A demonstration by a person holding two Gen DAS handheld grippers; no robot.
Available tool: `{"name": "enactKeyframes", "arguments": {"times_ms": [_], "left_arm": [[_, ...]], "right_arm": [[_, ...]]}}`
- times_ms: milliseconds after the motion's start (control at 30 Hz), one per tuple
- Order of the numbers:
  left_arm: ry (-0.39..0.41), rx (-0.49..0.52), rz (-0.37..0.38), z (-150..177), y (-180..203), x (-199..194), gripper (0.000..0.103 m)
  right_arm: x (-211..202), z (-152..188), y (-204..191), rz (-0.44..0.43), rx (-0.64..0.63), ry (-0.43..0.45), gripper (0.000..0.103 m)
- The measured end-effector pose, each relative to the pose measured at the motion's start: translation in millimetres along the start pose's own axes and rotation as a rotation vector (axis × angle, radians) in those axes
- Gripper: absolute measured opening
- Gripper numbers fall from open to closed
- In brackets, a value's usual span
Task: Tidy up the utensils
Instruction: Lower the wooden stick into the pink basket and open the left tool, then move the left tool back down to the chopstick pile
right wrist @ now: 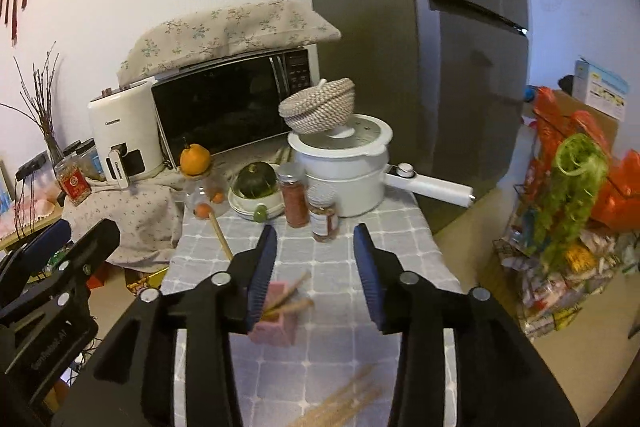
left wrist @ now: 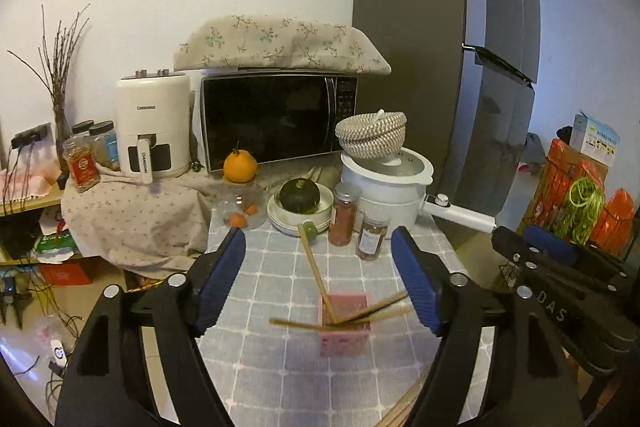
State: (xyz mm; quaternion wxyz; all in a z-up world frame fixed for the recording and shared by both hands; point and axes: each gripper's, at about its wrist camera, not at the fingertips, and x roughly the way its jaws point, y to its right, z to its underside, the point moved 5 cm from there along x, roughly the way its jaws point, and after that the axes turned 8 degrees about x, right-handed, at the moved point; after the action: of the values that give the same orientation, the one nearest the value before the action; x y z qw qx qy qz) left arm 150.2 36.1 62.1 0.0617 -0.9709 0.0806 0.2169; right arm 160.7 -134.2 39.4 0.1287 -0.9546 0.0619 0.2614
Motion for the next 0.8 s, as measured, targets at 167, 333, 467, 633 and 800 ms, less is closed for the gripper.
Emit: {"name": "enactKeyframes", "arguments": {"times_ms": [167, 333, 467, 633, 800], "left_arm": [[-0.004, 0.015, -0.021, 18.3, 11.8, -12.2, 0.081], [-0.037, -0.003, -0.012, 43.8, 20.2, -14.9, 0.084], [-0.060, -0.014, -0.005, 59.8, 23.2, -13.5, 0.087], [-0.101, -0.039, 0.007, 84.0, 27.4, -6.0, 0.096], [-0.190, -0.006, 0.041, 112.6, 40.3, 13.1, 0.096]], "right_arm": [[-16.3, 22.3, 17.4, 0.016, 0.021, 0.006, 0.064], [-24.9, 46.9, 40.9, 0.097, 0.057, 0.017, 0.076], [-25.3, 66.7, 62.4, 0.170, 0.096, 0.014, 0.082], [-25.2, 90.0, 82.8, 0.224, 0.117, 0.010, 0.092], [-19.3, 120.7, 116.7, 0.254, 0.191, -0.032, 0.097]]}}
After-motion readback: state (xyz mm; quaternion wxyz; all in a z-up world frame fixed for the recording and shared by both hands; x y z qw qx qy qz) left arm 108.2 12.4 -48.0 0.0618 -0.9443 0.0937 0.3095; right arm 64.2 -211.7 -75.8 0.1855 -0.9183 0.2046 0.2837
